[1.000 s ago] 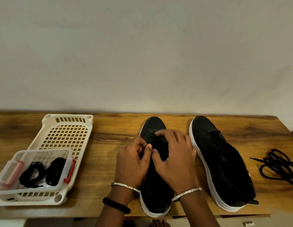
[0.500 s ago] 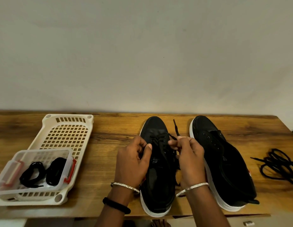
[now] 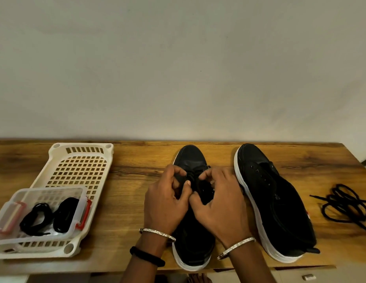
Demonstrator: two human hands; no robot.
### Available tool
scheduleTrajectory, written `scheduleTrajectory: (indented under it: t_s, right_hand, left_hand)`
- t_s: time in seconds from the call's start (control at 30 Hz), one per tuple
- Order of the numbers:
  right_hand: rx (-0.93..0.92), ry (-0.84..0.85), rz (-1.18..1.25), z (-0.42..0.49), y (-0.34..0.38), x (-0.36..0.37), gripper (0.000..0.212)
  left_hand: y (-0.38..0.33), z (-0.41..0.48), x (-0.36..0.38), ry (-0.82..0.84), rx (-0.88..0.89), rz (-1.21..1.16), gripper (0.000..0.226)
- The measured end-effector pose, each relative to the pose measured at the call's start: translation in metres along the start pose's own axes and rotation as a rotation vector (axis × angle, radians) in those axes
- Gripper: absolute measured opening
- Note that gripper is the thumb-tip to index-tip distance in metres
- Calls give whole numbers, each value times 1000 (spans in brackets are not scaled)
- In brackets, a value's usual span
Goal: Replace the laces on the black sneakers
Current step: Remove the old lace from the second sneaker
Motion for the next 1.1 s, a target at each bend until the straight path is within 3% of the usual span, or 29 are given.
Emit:
scheduleTrajectory:
  t_s: [0.1, 0.27, 0.43, 0.67, 0.87, 0.97, 1.1]
  right_hand:
    - [22, 28, -63, -3, -10, 4, 35]
    - [116, -61, 33, -2, -22, -4, 22]
    - [270, -116, 339, -4, -44, -4, 18]
    - [400, -42, 662, -5, -55, 1, 14]
    - [356, -80, 582, -6, -51, -2, 11]
    - [270, -156, 487, -8, -43, -6, 14]
    - [174, -263, 309, -9, -35, -14, 23]
  left_hand:
    - [-4, 1, 1, 0, -5, 21, 28]
    - [-12, 3, 4, 24, -16, 127, 33]
    - [-19, 2, 6, -5, -63, 239, 27]
    - [-25, 2, 14, 56, -72, 288, 20]
    - [-29, 2, 22, 100, -21, 400, 16]
    - [-25, 2, 18, 26, -59, 237, 12]
    - [-2, 3, 18, -86, -235, -335, 14]
Point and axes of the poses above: each hand's wrist, its own z-axis towards the middle knuckle, its own x-axis out of the palm, y = z × x, the point moved 7 cm from there along z, towards the middle knuckle, and after that the axes turned 11 degrees about y, right-handed, at the moved point
